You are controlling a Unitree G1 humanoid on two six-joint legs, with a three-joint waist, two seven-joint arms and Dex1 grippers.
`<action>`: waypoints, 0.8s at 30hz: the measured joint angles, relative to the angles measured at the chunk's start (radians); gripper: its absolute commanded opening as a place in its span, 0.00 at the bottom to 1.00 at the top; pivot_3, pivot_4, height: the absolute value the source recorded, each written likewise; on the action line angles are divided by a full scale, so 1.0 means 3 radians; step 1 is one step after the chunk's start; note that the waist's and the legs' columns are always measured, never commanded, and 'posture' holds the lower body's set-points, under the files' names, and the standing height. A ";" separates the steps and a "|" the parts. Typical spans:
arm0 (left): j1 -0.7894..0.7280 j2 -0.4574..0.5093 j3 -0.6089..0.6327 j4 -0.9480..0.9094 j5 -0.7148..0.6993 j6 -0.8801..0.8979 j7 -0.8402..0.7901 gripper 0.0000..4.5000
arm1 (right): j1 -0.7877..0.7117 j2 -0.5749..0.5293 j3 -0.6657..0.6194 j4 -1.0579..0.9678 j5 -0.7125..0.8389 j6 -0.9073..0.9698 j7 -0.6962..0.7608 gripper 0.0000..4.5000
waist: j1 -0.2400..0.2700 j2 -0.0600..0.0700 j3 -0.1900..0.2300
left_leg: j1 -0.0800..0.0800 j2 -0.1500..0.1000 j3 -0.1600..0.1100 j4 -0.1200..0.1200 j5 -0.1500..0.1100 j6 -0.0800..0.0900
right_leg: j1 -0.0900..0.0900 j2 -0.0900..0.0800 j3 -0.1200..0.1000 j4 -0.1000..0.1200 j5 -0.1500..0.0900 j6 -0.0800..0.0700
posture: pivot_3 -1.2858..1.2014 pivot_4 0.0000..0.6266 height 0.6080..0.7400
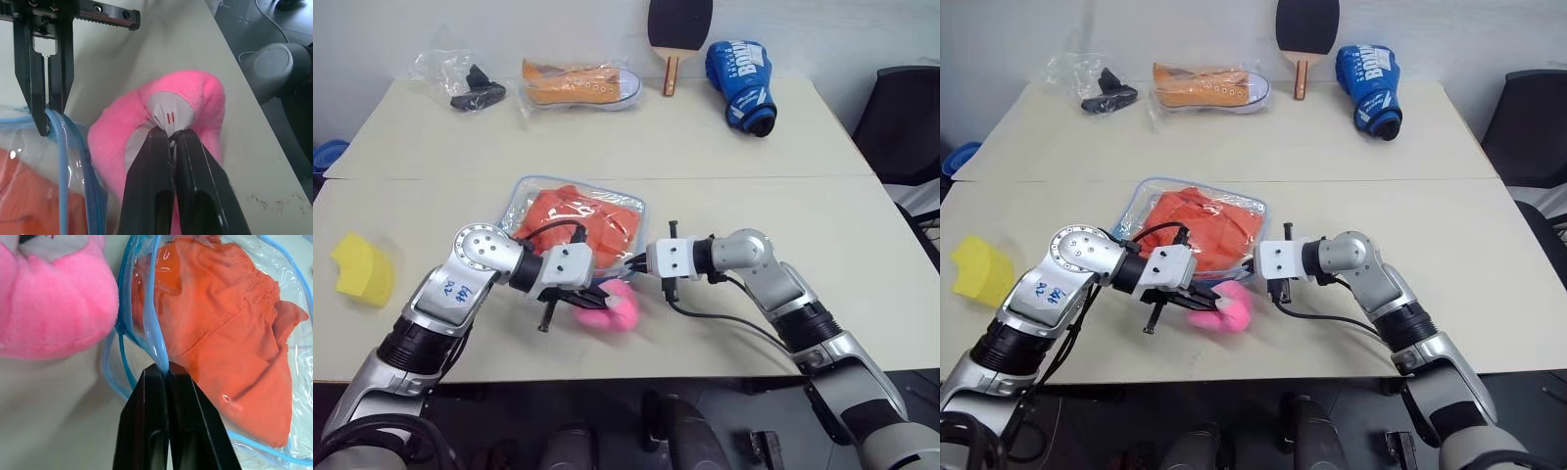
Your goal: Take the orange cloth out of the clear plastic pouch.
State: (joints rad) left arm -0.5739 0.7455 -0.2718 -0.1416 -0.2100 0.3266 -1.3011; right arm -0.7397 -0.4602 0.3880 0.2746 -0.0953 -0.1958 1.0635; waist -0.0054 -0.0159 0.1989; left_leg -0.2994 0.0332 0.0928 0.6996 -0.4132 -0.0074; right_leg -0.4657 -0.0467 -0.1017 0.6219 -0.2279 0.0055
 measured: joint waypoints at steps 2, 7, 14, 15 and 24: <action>0.0072 0.0056 0.0084 0.0004 -0.0014 0.0001 0.0018 0.00 | 0.0022 -0.0071 -0.0001 -0.0046 0.0004 -0.0015 0.0045 0.00 | 0.0003 0.0000 0.0000 | 0.0000 0.0001 -0.0001 0.0000 0.0000 0.0000 | 0.0000 0.0000 -0.0001 0.0000 0.0000 0.0000 | 0.52 0.24 1.00; 0.0212 0.0282 0.0502 0.0157 -0.0194 0.0109 0.0107 0.00 | 0.0118 -0.0357 -0.0103 -0.0186 0.0091 -0.0174 0.0115 0.00 | 0.0006 0.0001 0.0001 | 0.0000 0.0000 -0.0002 0.0000 0.0000 0.0000 | 0.0000 -0.0001 -0.0002 -0.0001 0.0000 0.0000 | 0.52 0.24 1.00; 0.0326 0.0622 0.1251 0.0516 -0.0426 0.0414 0.0309 0.00 | 0.0340 -0.0816 -0.0363 -0.0336 0.0384 -0.0517 0.0395 0.00 | 0.0006 0.0001 0.0001 | -0.0001 0.0001 -0.0002 -0.0002 -0.0001 0.0001 | -0.0001 -0.0002 -0.0005 -0.0005 0.0000 0.0000 | 0.52 0.24 1.00; 0.0344 0.0668 0.1308 0.0559 -0.0439 0.0424 0.0330 0.00 | 0.0373 -0.0843 -0.0389 -0.0371 0.0416 -0.0535 0.0416 0.00 | 0.0001 0.0001 0.0001 | -0.0001 0.0002 -0.0001 -0.0002 -0.0002 0.0001 | -0.0001 -0.0002 -0.0004 -0.0005 0.0000 0.0000 | 0.52 0.24 1.00; 0.0239 0.0994 0.1541 0.1396 -0.0350 0.0206 0.0446 0.00 | 0.0681 -0.1123 -0.0516 -0.0513 0.0658 -0.0742 0.0613 0.00 | 0.0010 0.0002 0.0001 | 0.0002 0.0001 0.0001 -0.0002 -0.0002 -0.0001 | -0.0001 -0.0003 -0.0005 -0.0003 -0.0001 -0.0002 | 0.52 0.24 1.00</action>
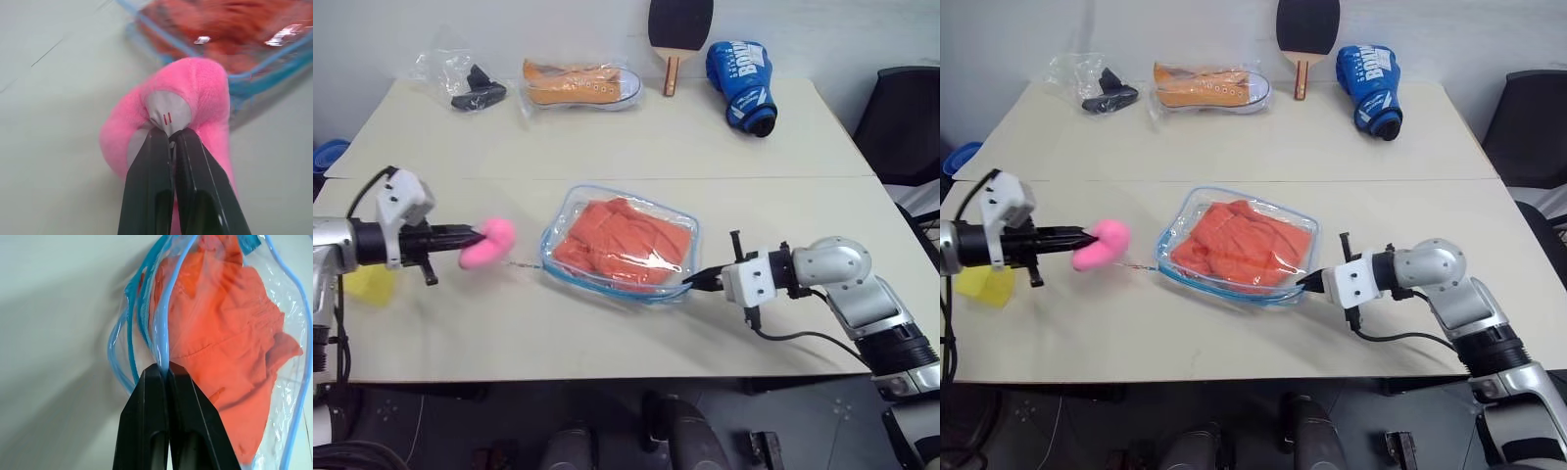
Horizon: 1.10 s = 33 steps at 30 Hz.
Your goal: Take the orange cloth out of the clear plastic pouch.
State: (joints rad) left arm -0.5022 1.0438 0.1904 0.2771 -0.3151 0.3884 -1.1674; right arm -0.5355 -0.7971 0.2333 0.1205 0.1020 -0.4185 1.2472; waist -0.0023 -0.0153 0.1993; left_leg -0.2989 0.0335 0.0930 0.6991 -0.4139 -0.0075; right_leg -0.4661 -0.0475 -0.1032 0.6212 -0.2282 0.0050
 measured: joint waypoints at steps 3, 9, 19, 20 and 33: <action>0.0124 -0.0017 0.0002 -0.0105 -0.0010 -0.0015 -0.0013 0.00 | -0.0002 -0.0006 -0.0014 0.0001 0.0002 -0.0036 0.0003 0.00 | -0.0004 0.0000 0.0000 | 0.0000 0.0000 0.0001 -0.0001 -0.0001 0.0000 | -0.0001 -0.0001 0.0000 0.0000 0.0000 0.0000 | 0.52 0.24 1.00; 0.0410 -0.0254 -0.0054 -0.0376 -0.0042 0.0145 0.0080 0.12 | 0.0001 0.0004 -0.0013 0.0003 -0.0013 0.0030 -0.0044 0.00 | 0.0000 0.0000 0.0000 | -0.0002 0.0002 0.0002 0.0000 -0.0002 -0.0001 | -0.0004 0.0000 0.0001 0.0000 0.0000 0.0000 | 0.52 0.24 1.00; 0.0650 -0.0318 0.0089 -0.0497 -0.0139 0.0297 0.0255 0.80 | 0.0171 0.0004 -0.0017 -0.0159 0.0001 0.0379 -0.0092 0.53 | -0.0011 0.0001 0.0000 | 0.0002 0.0002 0.0004 0.0000 -0.0002 -0.0002 | -0.0004 -0.0001 0.0003 -0.0001 -0.0001 -0.0001 | 0.52 0.24 1.00; 0.0681 -0.0318 0.0111 -0.0498 -0.0144 0.0298 0.0259 0.88 | 0.0183 0.0004 -0.0019 -0.0172 0.0002 0.0396 -0.0098 0.60 | -0.0010 0.0000 0.0000 | 0.0003 0.0002 0.0004 0.0000 -0.0002 -0.0002 | -0.0004 -0.0001 0.0003 -0.0002 -0.0001 -0.0002 | 0.52 0.24 1.00; 0.0670 0.0195 0.0951 -0.0506 -0.0653 0.0826 0.0184 1.00 | 0.0947 -0.0315 -0.0673 -0.1361 0.0815 0.1689 -0.0253 0.99 | 0.0022 -0.0001 0.0000 | 0.0000 0.0001 -0.0001 0.0000 -0.0003 -0.0003 | -0.0007 -0.0004 0.0001 -0.0005 -0.0002 -0.0004 | 0.52 0.24 1.00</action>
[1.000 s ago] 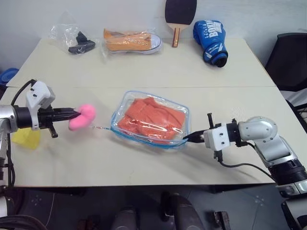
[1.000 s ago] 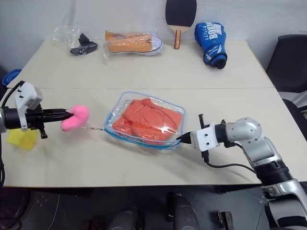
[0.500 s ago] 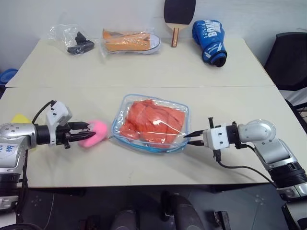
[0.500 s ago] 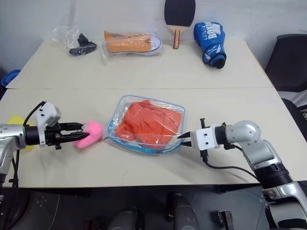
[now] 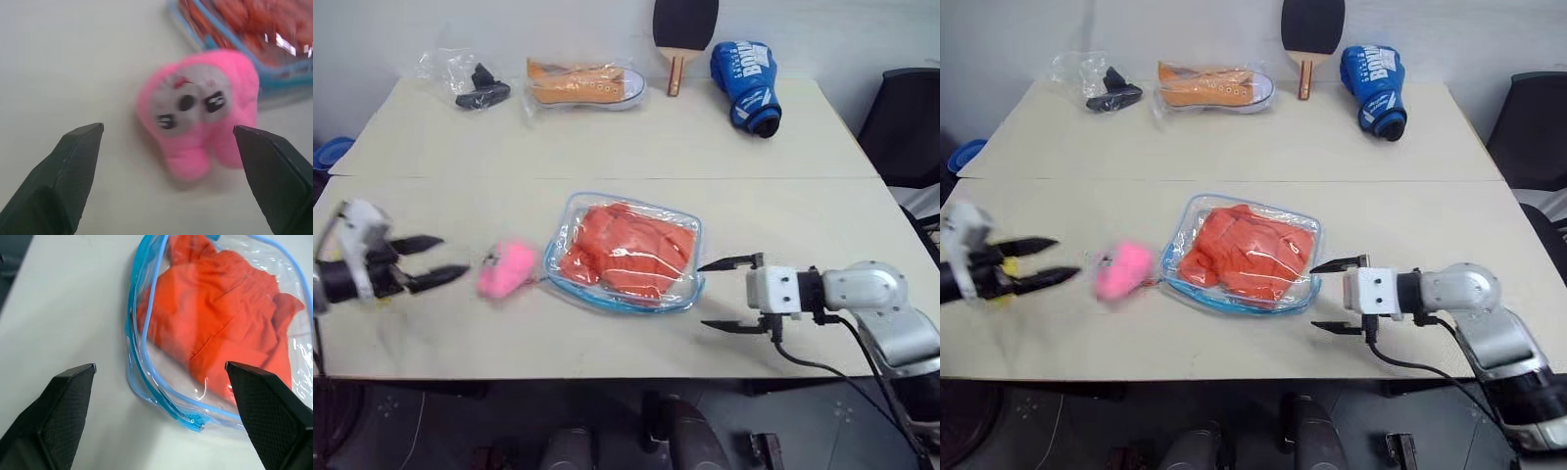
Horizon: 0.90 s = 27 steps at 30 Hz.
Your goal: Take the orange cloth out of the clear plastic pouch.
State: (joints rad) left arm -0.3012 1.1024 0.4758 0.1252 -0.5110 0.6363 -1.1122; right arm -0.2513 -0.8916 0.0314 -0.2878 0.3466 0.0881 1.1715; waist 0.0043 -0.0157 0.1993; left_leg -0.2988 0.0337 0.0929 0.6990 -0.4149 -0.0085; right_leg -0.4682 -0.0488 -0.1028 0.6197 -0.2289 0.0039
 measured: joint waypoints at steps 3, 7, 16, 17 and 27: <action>-0.0237 0.0088 -0.0105 -0.0366 -0.0150 0.0089 -0.0123 1.00 | 0.0103 -0.0008 -0.0197 -0.0274 0.0399 0.0532 -0.0136 0.99 | 0.0004 0.0000 0.0000 | 0.0000 -0.0004 0.0000 0.0000 -0.0001 0.0001 | 0.0003 -0.0005 0.0001 0.0001 0.0000 0.0001 | 0.52 0.24 1.00; -0.0535 -0.0007 -0.1005 -0.1229 0.0052 -0.0341 -0.0280 1.00 | 0.0145 0.0036 -0.0378 -0.0667 0.0888 0.1160 -0.0465 0.99 | 0.0031 0.0000 0.0000 | -0.0002 -0.0005 0.0002 -0.0001 -0.0001 -0.0001 | 0.0004 -0.0002 0.0005 0.0001 0.0001 0.0001 | 0.52 0.24 1.00; -0.0891 -0.0491 -0.2296 -0.0742 0.1613 -0.2179 -0.0154 1.00 | 0.0471 0.0117 -0.0435 -0.1085 0.0961 0.1452 -0.0855 0.99 | 0.0007 0.0000 0.0000 | -0.0004 -0.0002 0.0011 -0.0005 0.0001 -0.0007 | 0.0007 0.0019 0.0020 0.0001 -0.0001 -0.0002 | 0.52 0.24 1.00; -0.0944 -0.0548 -0.2322 -0.0629 0.1715 -0.2316 -0.0103 1.00 | 0.0504 0.0129 -0.0441 -0.1122 0.0968 0.1465 -0.0887 0.99 | 0.0007 0.0000 0.0000 | -0.0005 -0.0001 0.0011 -0.0005 0.0001 -0.0006 | 0.0007 0.0019 0.0020 0.0001 -0.0001 -0.0001 | 0.52 0.24 1.00; -0.1083 -0.0932 -0.2384 -0.0120 0.1860 -0.2670 -0.0014 0.91 | 0.0776 0.0184 -0.0470 -0.1316 0.0969 0.1495 -0.1112 1.00 | 0.0000 -0.0001 0.0000 | -0.0006 -0.0002 0.0014 -0.0002 -0.0003 0.0005 | 0.0009 0.0013 0.0015 -0.0004 0.0003 0.0006 | 0.52 0.24 1.00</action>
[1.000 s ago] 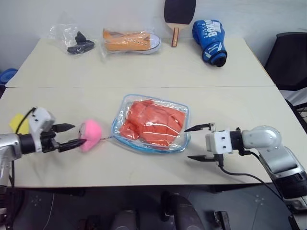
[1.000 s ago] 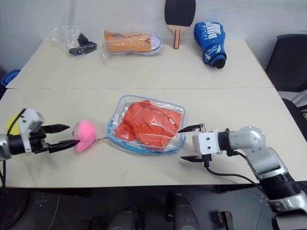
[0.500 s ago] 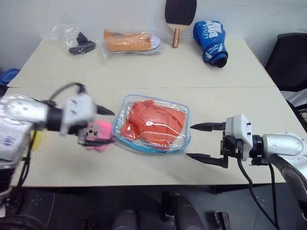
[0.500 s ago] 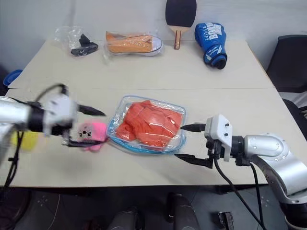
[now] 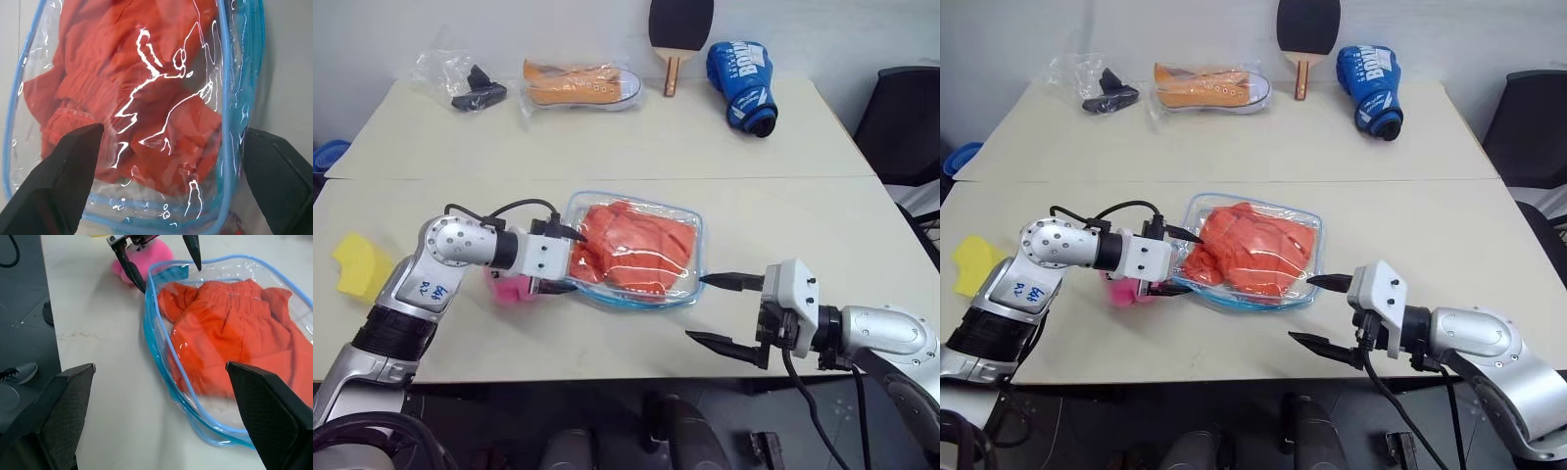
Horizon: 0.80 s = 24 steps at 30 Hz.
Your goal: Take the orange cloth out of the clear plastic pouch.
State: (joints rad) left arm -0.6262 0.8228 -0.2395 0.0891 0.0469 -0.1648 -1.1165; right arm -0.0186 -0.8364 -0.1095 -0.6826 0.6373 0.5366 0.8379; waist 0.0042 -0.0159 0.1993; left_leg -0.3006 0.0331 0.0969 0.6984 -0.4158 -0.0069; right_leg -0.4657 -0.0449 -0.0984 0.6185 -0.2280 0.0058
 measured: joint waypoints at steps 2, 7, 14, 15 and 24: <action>0.0018 -0.0001 0.0000 -0.0001 -0.0020 0.0003 -0.0045 0.80 | 0.0000 0.0007 0.0000 0.0000 -0.0002 0.0002 -0.0022 1.00 | 0.0001 0.0000 0.0000 | 0.0001 0.0000 0.0000 0.0000 0.0000 0.0000 | 0.0000 0.0000 0.0001 0.0001 0.0000 0.0000 | 0.52 0.24 1.00; 0.0066 -0.0041 0.0001 -0.0031 -0.0029 0.0072 -0.0073 0.45 | -0.0010 0.0007 0.0000 0.0000 -0.0005 0.0010 -0.0054 1.00 | 0.0003 0.0000 0.0000 | 0.0001 0.0000 0.0000 0.0000 0.0001 0.0000 | 0.0001 0.0001 0.0001 0.0002 0.0000 0.0000 | 0.52 0.24 1.00; 0.0079 -0.0236 0.0120 -0.0340 -0.0358 0.1084 -0.0037 0.05 | -0.0027 0.0006 0.0021 0.0003 -0.0108 -0.0001 -0.0043 1.00 | 0.0007 -0.0001 0.0000 | 0.0001 -0.0001 -0.0001 0.0000 0.0001 0.0000 | 0.0002 0.0001 0.0001 0.0001 0.0000 0.0000 | 0.52 0.24 1.00; 0.0080 -0.0315 0.0191 -0.0436 -0.0527 0.1535 0.0016 0.05 | -0.0035 0.0006 0.0047 0.0003 -0.0142 -0.0012 -0.0046 1.00 | 0.0006 -0.0001 0.0000 | 0.0001 -0.0002 -0.0002 0.0001 0.0001 0.0001 | 0.0003 0.0001 0.0001 0.0002 0.0000 0.0001 | 0.52 0.24 1.00; -0.0195 -0.1203 0.0775 -0.0831 -0.1390 0.4061 0.1086 0.05 | -0.0220 0.0233 0.0526 0.0008 -0.0590 -0.0004 -0.0404 1.00 | 0.0000 -0.0004 -0.0001 | 0.0002 -0.0005 -0.0008 0.0002 0.0007 -0.0005 | 0.0006 0.0001 0.0009 0.0004 0.0002 0.0005 | 0.52 0.24 1.00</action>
State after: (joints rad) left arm -0.6846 0.4619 -0.0071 -0.1602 -0.3700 1.0534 -0.7907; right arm -0.0846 -0.7664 0.0482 -0.6801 0.4604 0.5354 0.7168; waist 0.0041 -0.0172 0.1990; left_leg -0.2999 0.0316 0.0947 0.6991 -0.4136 -0.0086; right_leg -0.4638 -0.0446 -0.0957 0.6197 -0.2276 0.0075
